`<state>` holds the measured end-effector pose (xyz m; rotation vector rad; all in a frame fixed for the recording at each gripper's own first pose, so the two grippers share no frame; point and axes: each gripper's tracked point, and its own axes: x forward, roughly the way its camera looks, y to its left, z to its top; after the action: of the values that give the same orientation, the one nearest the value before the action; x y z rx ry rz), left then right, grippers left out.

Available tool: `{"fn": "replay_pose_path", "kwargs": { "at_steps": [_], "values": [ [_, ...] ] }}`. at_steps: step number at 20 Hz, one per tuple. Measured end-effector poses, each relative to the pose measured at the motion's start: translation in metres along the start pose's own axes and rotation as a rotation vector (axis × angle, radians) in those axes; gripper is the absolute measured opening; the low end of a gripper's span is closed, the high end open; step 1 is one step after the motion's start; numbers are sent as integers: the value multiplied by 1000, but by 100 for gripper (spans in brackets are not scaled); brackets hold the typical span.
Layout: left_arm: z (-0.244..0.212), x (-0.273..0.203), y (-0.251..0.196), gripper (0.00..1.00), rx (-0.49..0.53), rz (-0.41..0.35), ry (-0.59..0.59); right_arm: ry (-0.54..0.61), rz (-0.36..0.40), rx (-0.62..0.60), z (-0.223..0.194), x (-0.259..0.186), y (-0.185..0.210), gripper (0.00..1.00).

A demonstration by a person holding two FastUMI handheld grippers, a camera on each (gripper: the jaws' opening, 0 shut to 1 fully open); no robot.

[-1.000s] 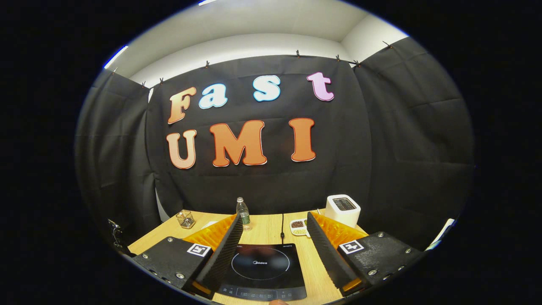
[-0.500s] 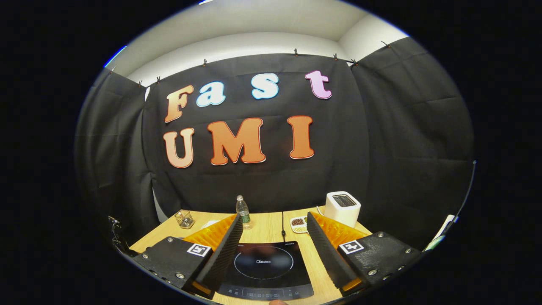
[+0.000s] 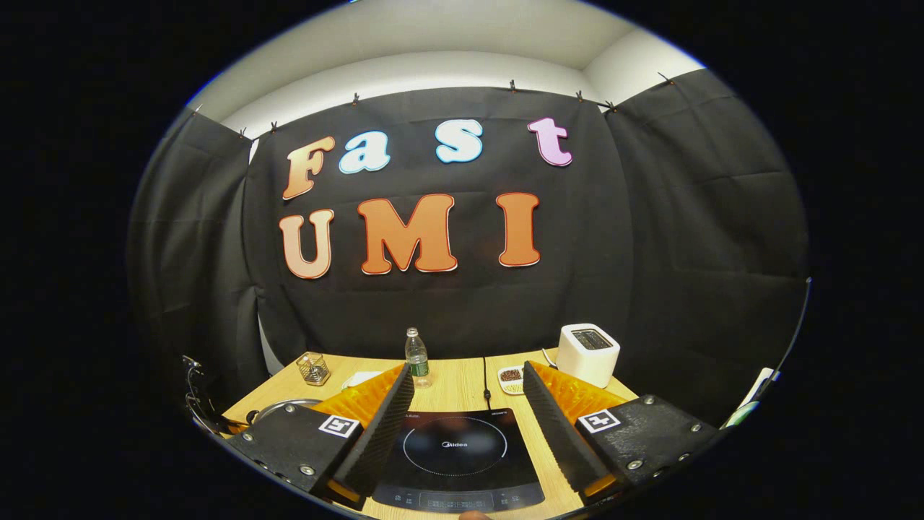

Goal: First push the handle of the pot to place it horizontally, then grasp the pot with both hands and set it on the induction cooktop.

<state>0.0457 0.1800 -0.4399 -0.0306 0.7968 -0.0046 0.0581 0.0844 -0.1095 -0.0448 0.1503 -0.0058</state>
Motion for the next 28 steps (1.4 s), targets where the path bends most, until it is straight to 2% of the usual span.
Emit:
{"fn": "replay_pose_path", "kwargs": {
  "at_steps": [17, 21, 24, 27, 28],
  "values": [
    [18, 12, 13, 3, -32, -27, -9, 60, 11, -39, -39, 15, 28, 95],
    [56, -11, 22, 2, 12, 21, -154, 74, 20, -26, -53, 25, 47, 95],
    [73, -15, 3, 2, -9, -32, -207, 87, 45, -4, -70, 35, 76, 95],
    [76, -5, -9, 70, -11, -60, -212, 154, 91, -26, -106, 49, 112, 95],
    [78, 0, -8, 76, -4, -50, -205, 178, 100, -32, -120, 51, 122, 95]
  ]
}}
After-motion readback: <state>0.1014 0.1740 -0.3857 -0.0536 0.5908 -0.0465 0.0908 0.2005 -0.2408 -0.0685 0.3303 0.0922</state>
